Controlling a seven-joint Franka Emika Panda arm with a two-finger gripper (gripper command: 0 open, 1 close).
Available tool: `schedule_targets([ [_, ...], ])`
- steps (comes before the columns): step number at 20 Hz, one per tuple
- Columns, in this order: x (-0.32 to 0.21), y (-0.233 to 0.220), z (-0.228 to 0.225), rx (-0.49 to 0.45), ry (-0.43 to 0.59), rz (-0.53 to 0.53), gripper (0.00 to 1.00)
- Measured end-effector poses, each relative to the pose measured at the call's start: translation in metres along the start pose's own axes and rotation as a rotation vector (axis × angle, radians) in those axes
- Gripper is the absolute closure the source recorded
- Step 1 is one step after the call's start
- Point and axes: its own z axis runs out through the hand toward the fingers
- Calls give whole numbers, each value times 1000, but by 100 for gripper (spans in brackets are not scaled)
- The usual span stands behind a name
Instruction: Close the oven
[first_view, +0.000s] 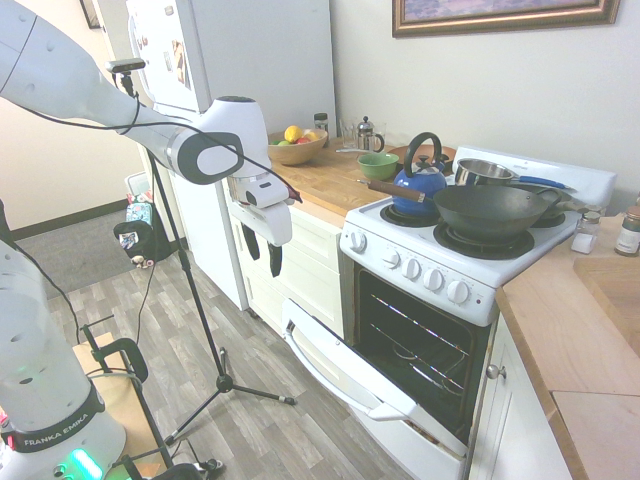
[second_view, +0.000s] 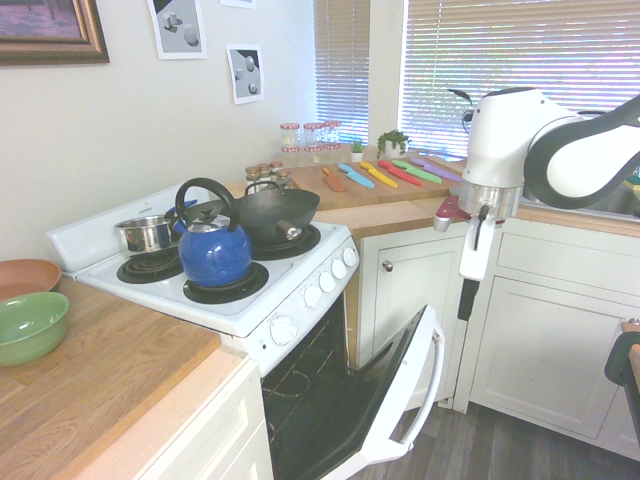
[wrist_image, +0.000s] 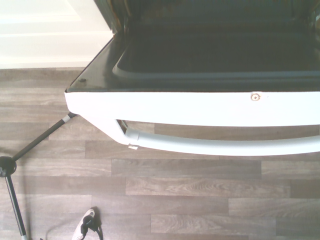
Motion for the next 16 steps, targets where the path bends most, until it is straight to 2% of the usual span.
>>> schedule_targets([
  [3,0,1,4,-15,-11,3,0],
  [6,3,5,25,-74,-41,10,0],
  [11,7,5,103,-163,-122,25,0],
  [16,9,7,185,-168,-138,41,0],
])
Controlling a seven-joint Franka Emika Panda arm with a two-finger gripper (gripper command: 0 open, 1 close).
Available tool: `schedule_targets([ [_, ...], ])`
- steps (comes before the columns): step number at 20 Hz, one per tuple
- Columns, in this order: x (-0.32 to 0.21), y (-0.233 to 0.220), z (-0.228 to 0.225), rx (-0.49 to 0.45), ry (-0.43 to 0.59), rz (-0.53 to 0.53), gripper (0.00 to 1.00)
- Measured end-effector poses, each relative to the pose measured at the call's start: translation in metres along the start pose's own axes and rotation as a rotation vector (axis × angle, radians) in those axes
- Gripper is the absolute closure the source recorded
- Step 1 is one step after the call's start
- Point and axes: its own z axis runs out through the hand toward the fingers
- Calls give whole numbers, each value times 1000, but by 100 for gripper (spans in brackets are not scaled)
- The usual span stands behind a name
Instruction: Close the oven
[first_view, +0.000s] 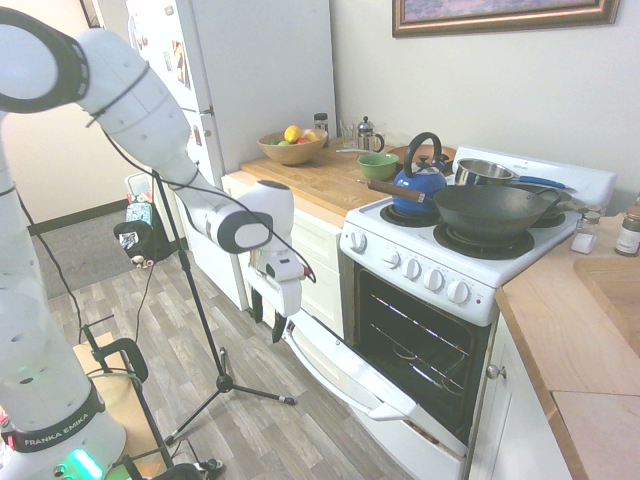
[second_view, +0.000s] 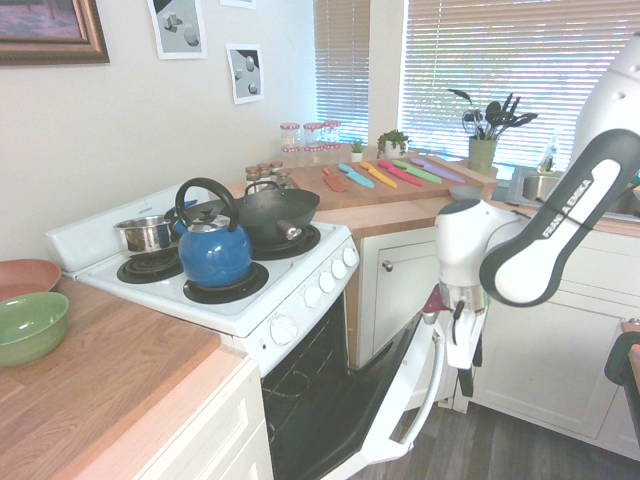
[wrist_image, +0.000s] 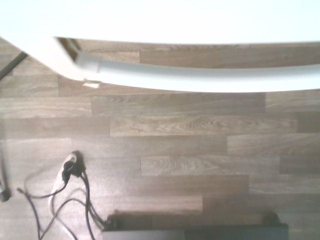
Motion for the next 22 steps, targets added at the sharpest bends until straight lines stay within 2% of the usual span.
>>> schedule_targets([
  [4,10,-2,35,48,14,13,0],
  [8,24,-12,43,85,55,3,0],
  [16,42,-23,74,73,72,-6,0],
  [22,45,-40,86,99,98,-19,0],
])
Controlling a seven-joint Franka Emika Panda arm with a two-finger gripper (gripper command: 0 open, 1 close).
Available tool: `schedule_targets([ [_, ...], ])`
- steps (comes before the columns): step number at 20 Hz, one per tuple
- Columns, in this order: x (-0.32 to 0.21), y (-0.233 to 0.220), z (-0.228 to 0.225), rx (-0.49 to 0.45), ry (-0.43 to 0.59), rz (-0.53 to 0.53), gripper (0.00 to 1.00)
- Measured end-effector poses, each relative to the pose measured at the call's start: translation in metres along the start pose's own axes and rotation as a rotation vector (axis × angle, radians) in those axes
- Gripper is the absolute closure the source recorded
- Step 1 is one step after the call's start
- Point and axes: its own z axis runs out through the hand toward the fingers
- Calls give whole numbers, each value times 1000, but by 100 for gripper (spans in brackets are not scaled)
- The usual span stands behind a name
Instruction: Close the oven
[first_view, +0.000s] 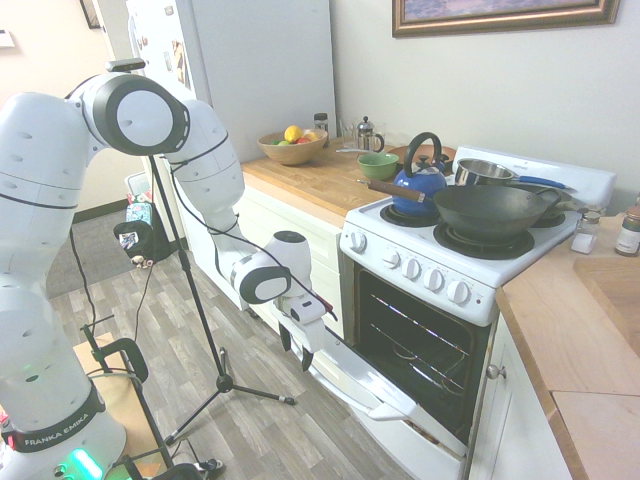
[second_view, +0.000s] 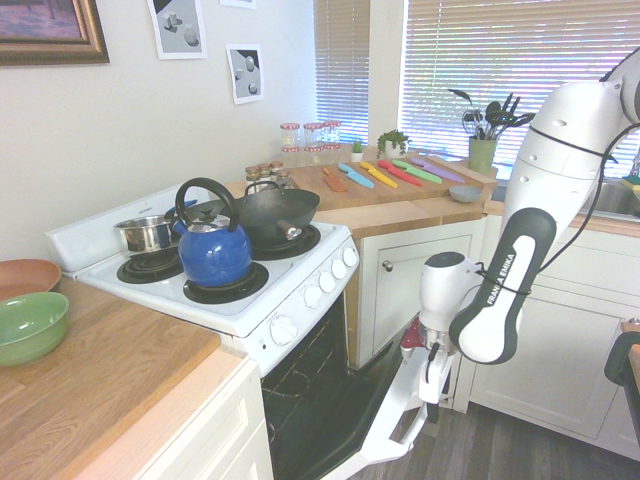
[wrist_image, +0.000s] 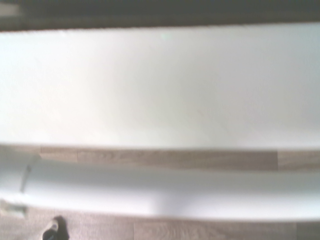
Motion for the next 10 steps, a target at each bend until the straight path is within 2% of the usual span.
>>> schedule_targets([
  [5,5,-13,-1,10,18,-9,0],
  [10,25,-27,19,25,47,3,0],
])
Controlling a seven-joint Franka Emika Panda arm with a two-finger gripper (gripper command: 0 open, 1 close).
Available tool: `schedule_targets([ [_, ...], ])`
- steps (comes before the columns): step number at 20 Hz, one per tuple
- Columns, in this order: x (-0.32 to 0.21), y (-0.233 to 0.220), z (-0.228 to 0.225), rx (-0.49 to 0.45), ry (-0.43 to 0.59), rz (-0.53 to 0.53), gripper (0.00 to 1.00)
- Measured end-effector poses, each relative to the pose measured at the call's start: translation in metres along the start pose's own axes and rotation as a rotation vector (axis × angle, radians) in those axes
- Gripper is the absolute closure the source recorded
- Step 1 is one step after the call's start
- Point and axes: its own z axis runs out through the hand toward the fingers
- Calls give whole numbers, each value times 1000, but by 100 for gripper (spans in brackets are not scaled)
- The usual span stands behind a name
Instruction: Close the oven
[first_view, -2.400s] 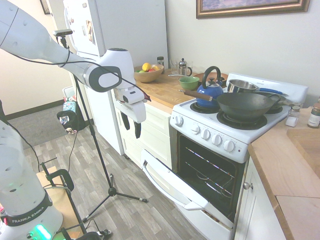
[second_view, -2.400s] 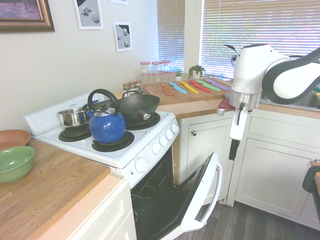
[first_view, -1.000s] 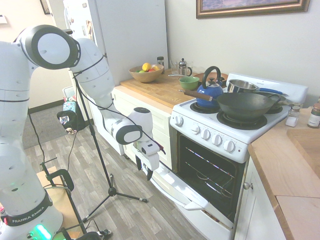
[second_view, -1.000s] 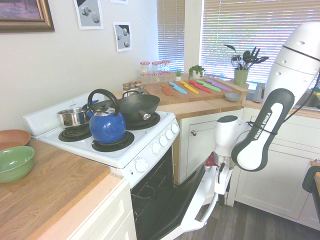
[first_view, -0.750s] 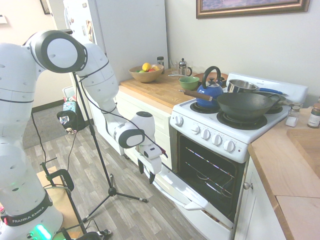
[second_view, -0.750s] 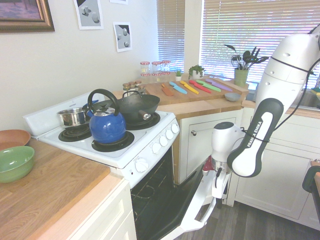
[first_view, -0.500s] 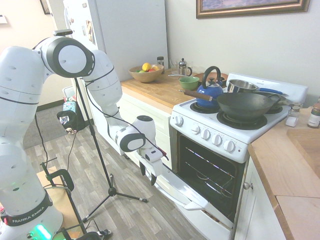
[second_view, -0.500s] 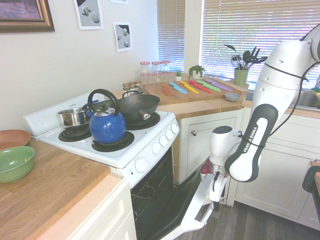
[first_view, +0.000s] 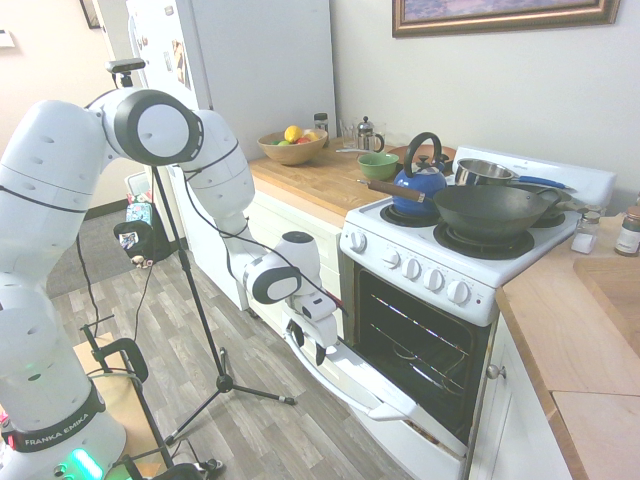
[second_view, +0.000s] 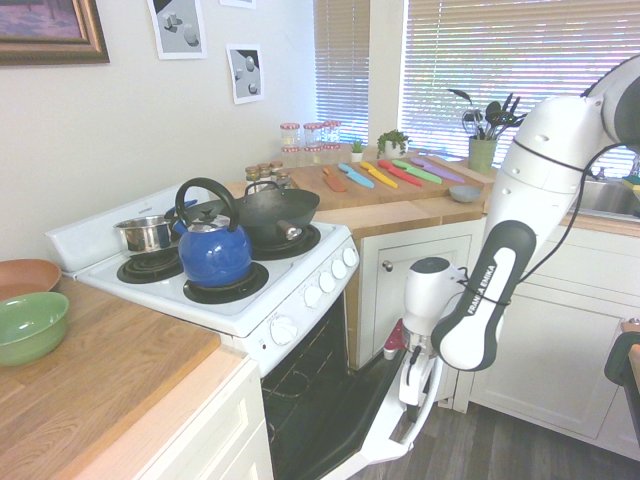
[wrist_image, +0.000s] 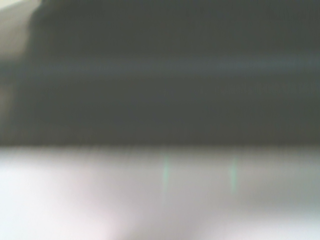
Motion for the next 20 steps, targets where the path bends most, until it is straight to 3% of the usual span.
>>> schedule_targets([
  [15,42,-127,-66,192,108,46,0],
  [20,52,-142,-133,240,116,82,0],
])
